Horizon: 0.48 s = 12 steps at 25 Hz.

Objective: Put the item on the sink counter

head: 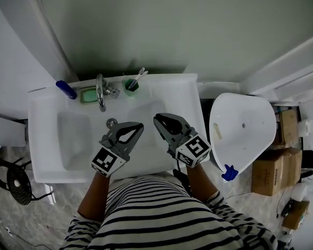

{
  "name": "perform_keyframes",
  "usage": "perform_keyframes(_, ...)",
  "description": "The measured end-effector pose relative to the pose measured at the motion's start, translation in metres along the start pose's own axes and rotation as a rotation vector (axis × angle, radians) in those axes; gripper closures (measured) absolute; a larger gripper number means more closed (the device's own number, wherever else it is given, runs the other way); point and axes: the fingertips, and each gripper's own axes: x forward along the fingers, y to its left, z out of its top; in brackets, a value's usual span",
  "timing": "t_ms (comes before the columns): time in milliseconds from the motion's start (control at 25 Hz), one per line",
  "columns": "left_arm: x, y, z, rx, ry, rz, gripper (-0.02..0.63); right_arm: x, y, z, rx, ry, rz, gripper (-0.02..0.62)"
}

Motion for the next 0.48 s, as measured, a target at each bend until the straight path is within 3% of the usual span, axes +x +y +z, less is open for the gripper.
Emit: perform_keyframes(480, 0.018, -0.028, 0.004, -0.012, -0.017, -0.001, 0.601, -0.038, 0.021, -0.012, -0.066, 0.057, 0.102, 0.588)
